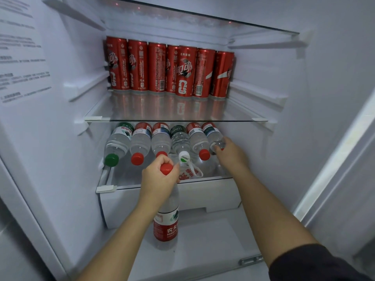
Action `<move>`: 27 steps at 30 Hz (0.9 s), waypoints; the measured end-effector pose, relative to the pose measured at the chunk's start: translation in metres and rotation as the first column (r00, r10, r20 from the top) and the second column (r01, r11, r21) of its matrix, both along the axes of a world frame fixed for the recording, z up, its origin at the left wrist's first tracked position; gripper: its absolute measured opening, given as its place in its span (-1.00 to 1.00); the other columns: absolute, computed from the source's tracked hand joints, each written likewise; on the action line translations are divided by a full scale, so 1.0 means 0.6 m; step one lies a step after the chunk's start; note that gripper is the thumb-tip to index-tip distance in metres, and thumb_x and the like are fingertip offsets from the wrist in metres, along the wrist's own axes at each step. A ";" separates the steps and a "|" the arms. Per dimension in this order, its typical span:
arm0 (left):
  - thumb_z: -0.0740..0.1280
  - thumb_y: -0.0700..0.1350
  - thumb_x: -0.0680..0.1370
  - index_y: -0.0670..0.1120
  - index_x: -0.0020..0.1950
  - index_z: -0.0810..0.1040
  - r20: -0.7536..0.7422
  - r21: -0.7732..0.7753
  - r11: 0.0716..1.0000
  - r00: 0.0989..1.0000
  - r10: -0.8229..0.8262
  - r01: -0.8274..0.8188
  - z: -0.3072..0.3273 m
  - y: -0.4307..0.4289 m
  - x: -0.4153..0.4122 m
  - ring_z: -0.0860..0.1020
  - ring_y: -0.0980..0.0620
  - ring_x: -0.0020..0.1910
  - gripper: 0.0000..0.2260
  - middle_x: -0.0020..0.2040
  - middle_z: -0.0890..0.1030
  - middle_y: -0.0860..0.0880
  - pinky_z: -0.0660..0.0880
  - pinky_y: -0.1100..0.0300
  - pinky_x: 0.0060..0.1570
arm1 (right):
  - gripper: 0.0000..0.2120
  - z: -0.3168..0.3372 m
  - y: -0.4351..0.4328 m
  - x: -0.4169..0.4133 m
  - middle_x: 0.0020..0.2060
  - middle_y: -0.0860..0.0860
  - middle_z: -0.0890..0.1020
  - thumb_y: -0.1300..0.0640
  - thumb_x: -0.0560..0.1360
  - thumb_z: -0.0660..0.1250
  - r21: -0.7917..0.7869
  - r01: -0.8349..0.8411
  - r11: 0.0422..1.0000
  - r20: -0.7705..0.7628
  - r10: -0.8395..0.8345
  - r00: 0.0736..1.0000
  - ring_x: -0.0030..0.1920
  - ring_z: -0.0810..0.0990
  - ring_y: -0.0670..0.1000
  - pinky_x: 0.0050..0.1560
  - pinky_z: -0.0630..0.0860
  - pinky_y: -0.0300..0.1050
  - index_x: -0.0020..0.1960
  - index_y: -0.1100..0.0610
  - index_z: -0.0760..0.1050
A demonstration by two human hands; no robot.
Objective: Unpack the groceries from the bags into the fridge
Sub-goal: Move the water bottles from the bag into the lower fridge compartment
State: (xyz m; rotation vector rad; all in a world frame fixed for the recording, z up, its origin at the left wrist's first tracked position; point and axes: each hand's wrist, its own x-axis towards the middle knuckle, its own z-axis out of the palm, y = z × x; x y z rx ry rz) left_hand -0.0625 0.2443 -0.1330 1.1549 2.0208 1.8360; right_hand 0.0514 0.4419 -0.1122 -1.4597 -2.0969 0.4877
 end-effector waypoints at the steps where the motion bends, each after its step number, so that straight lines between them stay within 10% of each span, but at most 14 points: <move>1: 0.36 -0.09 0.49 -0.08 -0.25 0.46 0.003 -0.001 1.000 1.000 -0.002 0.002 0.000 0.000 0.000 0.60 -0.05 -0.27 -0.84 -0.32 0.62 -0.13 0.48 0.26 -0.27 | -0.60 0.001 0.000 0.000 0.15 0.09 0.61 -0.13 0.57 0.22 -0.007 -0.007 1.000 -0.001 0.007 1.000 0.11 0.57 0.19 0.04 0.48 0.00 0.38 -0.08 0.36; 8: 0.43 -0.14 0.46 -0.07 -0.21 0.48 0.009 0.014 1.000 1.000 -0.028 0.028 -0.006 -0.013 -0.003 0.59 -0.07 -0.27 -0.86 -0.31 0.58 -0.12 0.52 0.13 -0.19 | -0.38 0.018 -0.051 0.003 0.33 0.19 0.33 -0.11 0.59 0.20 -0.019 0.099 0.995 0.013 -0.099 0.995 0.18 0.50 0.21 0.08 0.45 0.01 0.55 -0.04 0.04; 14: 0.50 -0.11 0.41 0.02 -0.12 0.53 0.009 0.024 0.994 0.995 -0.103 0.103 -0.034 -0.035 0.001 0.57 0.22 -0.20 -0.83 -0.23 0.62 0.10 0.47 0.37 -0.15 | -0.78 0.063 -0.200 -0.013 -0.15 -0.07 0.59 -0.05 0.59 0.22 0.140 -0.322 0.936 -0.311 0.351 0.883 -0.22 0.54 -0.10 -0.11 0.57 -0.03 0.13 0.02 0.53; 19: 0.50 -0.03 0.33 0.16 0.04 0.51 0.105 -0.067 0.991 0.989 -0.104 0.112 -0.057 -0.049 0.018 0.62 0.23 -0.13 -0.67 -0.15 0.67 0.14 0.53 0.32 -0.18 | -0.63 0.087 -0.276 -0.024 -0.44 -0.11 0.48 -0.30 0.52 0.16 0.101 -0.595 0.797 0.042 0.594 0.803 -0.35 0.43 -0.15 -0.33 0.32 -0.15 -0.09 -0.04 0.54; 27: 0.53 -0.09 0.31 0.02 0.18 0.37 0.119 -0.257 0.963 0.992 -0.052 0.081 -0.124 -0.071 0.034 0.57 0.03 -0.02 -0.48 -0.03 0.57 0.07 0.55 0.10 -0.07 | -0.67 0.077 -0.285 -0.025 -0.15 0.01 0.49 -0.22 0.55 0.15 0.188 -0.595 0.781 0.515 0.438 0.737 -0.17 0.46 0.04 -0.31 0.35 -0.10 0.14 0.00 0.40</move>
